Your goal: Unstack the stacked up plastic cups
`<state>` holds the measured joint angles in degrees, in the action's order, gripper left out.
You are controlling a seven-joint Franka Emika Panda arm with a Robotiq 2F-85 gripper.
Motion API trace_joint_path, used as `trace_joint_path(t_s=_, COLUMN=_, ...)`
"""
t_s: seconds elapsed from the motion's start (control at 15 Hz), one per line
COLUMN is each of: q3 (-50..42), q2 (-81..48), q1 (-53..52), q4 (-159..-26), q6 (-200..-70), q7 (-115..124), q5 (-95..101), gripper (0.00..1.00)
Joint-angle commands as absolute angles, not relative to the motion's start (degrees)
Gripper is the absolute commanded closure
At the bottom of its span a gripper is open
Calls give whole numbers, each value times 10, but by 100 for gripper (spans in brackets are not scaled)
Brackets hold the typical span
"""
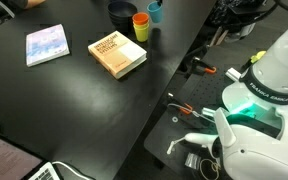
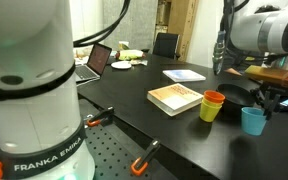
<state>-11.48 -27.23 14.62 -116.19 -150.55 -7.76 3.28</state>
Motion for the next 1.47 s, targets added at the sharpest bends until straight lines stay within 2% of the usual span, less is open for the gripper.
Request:
trace_joint_path(t_s=0.0, q3=-97, q2=-309, q1=165, q4=-1111, q6=-1514, q7=-95, q5=21, gripper=68)
trace_joint_path(t_s=0.13, q3=-94, q2=-317, q1=169, q4=-1103, q6=-1513, q7=-94, q5=21, gripper=56)
trace_joint_path(t_s=0.33, q3=-105, q2=-300, q1=160, q4=-1116, q6=-1500, q7=-85, q5=36, gripper=31)
trace_joint_path(t_s=0.6, q3=-138, q2=-203, q1=108, q4=-1165, q6=-1409, q7=-54, q5=107, gripper=3)
trace_joint_path(t_s=0.67, q3=-135, q2=-182, q1=100, q4=-1171, q6=-1387, q7=-53, q5=120, gripper=0)
trace_joint_path(t_s=1.07, q3=-76, q2=-74, q1=45, q4=-1188, q6=-1240, q7=-19, q5=118, gripper=0)
trace_joint_path(t_s=1.13, q3=-83, q2=-111, q1=64, q4=-1166, q6=-1267, q7=-37, q5=112, gripper=0)
trace_joint_path(t_s=1.4, q3=-77, q2=-107, q1=60, q4=-1170, q6=-1259, q7=-31, q5=111, gripper=0)
